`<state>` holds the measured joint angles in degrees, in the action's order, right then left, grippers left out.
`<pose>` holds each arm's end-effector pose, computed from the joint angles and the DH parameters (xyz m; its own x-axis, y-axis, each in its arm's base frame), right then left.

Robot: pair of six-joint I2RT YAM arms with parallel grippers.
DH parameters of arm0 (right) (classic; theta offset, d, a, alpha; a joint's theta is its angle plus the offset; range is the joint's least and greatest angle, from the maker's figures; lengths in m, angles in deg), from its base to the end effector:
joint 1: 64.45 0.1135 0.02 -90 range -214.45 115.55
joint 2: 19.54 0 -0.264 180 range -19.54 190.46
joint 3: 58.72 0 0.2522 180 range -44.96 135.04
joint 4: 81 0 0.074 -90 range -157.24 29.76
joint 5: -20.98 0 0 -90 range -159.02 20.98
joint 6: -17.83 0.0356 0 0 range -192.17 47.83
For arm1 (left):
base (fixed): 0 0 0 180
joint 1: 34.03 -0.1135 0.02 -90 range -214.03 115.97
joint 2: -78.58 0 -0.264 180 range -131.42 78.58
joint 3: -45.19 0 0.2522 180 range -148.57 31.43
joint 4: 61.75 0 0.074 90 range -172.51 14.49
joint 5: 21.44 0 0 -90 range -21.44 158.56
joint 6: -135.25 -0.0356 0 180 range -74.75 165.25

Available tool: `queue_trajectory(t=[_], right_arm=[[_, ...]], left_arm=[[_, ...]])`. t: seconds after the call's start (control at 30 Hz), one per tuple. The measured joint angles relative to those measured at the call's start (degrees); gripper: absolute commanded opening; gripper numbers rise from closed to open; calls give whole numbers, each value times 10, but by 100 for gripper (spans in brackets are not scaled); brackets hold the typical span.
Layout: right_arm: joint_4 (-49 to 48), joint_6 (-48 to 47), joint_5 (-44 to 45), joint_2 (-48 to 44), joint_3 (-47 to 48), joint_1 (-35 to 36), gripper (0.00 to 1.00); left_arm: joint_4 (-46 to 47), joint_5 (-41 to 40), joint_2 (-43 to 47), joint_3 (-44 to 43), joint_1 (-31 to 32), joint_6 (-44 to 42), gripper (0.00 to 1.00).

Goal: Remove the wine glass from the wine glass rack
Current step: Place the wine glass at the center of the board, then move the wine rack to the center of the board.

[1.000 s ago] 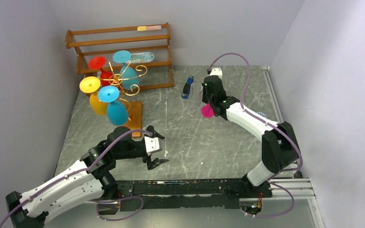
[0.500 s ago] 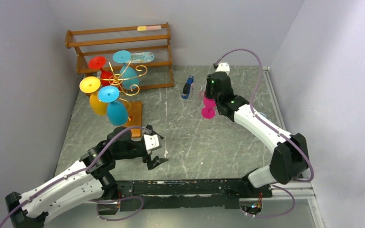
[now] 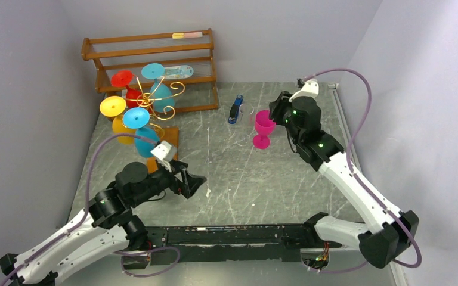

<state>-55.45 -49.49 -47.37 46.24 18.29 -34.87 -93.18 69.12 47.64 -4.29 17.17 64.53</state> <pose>0.2351 0.1183 0.3769 -0.2555 0.2671 -0.9292 -0.0536 0.9557 0.2894 0.0871 -0.1089 0.3050 -0.3912 -0.0403 -0.9194 0.6951 0.6418 -0.3239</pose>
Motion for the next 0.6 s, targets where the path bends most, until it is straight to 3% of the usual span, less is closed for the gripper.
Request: queue_trajectory(t=[0.3,0.47,0.6], right_arm=[[30,39,-24,-60,-6,0,44],[14,35,-163,-47,7,0,48],[-2,29,-277,28,78,24,50]], left_arm=[[-104,-206,73,-34,0,221,97],[-137,-258,66,-41,0,250,97],[-142,-257,33,-39,0,236,97]])
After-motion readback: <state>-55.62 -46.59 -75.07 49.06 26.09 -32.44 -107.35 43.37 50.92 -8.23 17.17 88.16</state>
